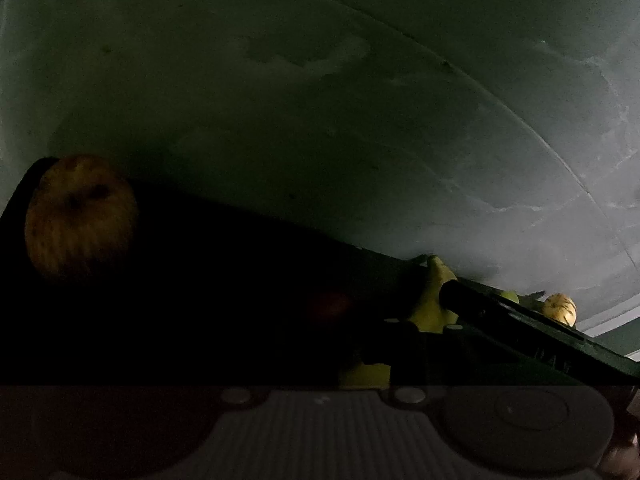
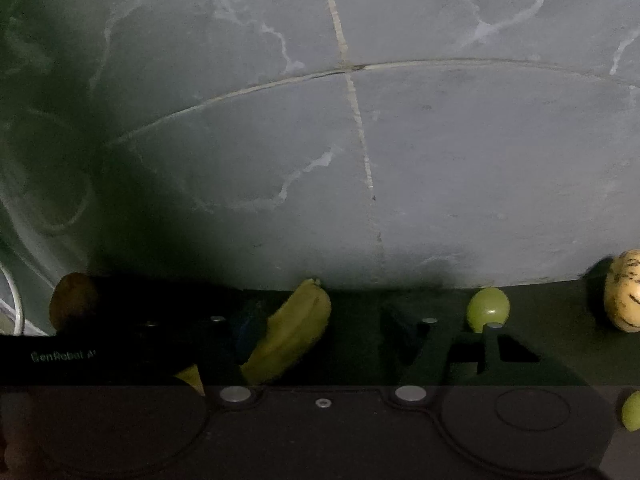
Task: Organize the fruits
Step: 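Close the right tool around the yellow banana, then lift the banana in the right tool while the left tool grasps the small red fruit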
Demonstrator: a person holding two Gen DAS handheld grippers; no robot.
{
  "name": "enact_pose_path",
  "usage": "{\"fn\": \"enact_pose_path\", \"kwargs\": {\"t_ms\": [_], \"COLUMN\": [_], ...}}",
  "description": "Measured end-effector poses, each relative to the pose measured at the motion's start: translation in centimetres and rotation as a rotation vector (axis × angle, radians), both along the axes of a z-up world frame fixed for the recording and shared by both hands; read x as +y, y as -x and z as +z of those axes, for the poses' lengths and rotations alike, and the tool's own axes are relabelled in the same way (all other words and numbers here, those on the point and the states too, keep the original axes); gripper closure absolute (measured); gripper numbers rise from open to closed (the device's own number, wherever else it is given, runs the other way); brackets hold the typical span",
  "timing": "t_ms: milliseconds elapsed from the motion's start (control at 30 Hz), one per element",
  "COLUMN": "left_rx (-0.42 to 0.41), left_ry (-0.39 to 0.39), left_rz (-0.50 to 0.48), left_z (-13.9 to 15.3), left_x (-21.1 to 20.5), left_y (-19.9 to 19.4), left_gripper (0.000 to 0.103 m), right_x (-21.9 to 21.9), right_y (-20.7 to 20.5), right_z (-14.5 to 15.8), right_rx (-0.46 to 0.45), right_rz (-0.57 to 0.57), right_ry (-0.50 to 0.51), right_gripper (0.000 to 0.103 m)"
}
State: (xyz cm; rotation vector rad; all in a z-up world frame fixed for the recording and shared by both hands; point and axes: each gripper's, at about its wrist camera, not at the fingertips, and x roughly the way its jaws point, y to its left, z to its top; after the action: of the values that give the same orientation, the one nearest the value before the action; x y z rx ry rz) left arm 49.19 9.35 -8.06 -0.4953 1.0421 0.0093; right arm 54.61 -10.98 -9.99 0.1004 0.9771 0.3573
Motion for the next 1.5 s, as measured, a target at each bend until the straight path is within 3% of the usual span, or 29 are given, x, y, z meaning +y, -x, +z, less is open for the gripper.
{"fn": "enact_pose_path", "kwargs": {"t_ms": [733, 1033, 1333, 1500], "left_rx": [-0.009, -0.007, -0.015, -0.033], "left_ry": [-0.004, -0.004, -0.021, -0.029], "left_rz": [0.06, 0.106, 0.103, 0.087], "left_z": [-0.5, -0.8, -0.7, -0.5], "left_x": [-0.1, -0.4, -0.5, -0.9], "left_y": [0.3, 0.7, 1.1, 1.9], "left_gripper": [0.071, 0.071, 0.072, 0.072], "right_x": [0.7, 2.0, -0.4, -1.0], "right_y": [0.5, 0.8, 2.2, 3.9], "right_z": [-0.4, -0.9, -1.2, -0.2], "right_rx": [0.161, 0.191, 0.207, 0.157], "right_rz": [-0.14, -0.178, -0.24, -0.219], "right_ry": [-0.088, -0.084, -0.247, -0.278], "right_gripper": [0.057, 0.058, 0.066, 0.069]}}
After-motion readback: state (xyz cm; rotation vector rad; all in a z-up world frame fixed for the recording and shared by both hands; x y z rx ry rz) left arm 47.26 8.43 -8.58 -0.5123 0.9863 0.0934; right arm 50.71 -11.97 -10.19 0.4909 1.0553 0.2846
